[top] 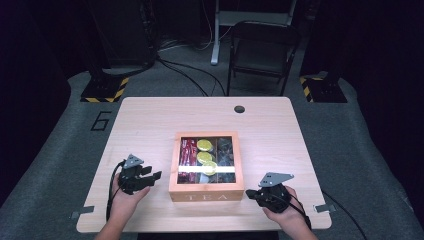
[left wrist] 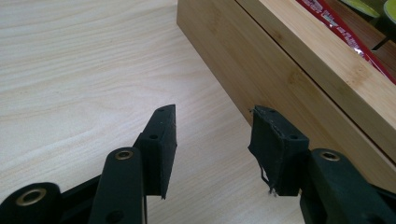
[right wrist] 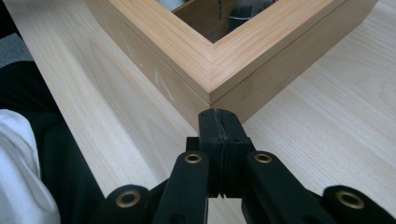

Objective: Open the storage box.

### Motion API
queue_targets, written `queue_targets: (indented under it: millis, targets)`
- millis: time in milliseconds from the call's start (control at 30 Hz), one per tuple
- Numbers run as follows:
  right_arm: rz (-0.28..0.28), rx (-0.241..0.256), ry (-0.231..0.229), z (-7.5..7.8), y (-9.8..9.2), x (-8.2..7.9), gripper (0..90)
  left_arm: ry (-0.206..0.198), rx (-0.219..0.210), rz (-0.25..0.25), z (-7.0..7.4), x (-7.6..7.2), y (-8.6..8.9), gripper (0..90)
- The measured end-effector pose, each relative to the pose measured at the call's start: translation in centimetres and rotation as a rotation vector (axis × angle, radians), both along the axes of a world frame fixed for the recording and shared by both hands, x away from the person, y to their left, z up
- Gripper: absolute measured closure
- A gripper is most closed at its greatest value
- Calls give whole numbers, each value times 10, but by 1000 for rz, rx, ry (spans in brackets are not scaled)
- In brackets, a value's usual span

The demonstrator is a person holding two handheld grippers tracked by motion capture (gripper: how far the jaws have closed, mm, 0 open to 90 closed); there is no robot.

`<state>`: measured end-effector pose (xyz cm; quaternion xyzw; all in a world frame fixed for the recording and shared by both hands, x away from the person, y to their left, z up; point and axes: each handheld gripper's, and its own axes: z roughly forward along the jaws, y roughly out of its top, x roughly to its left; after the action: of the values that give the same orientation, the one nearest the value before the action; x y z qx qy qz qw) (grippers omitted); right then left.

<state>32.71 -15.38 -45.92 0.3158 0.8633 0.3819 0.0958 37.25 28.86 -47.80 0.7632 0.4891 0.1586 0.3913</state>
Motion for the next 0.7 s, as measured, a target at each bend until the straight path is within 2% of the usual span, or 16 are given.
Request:
queue_targets:
  millis: [300, 400, 600, 700]
  targets:
    - [8, -2, 7, -2, 4, 2, 894, 1, 3, 1, 0, -1, 1, 506]
    - [-1, 19, 10, -3, 5, 3, 885, 0, 0, 0, 0, -2, 2, 506]
    - [2, 15, 15, -3, 5, 3, 884, -2, -1, 9, -1, -3, 1, 507]
    - [7, 10, 9, -2, 6, 3, 884, 3, 0, -1, 0, -3, 1, 507]
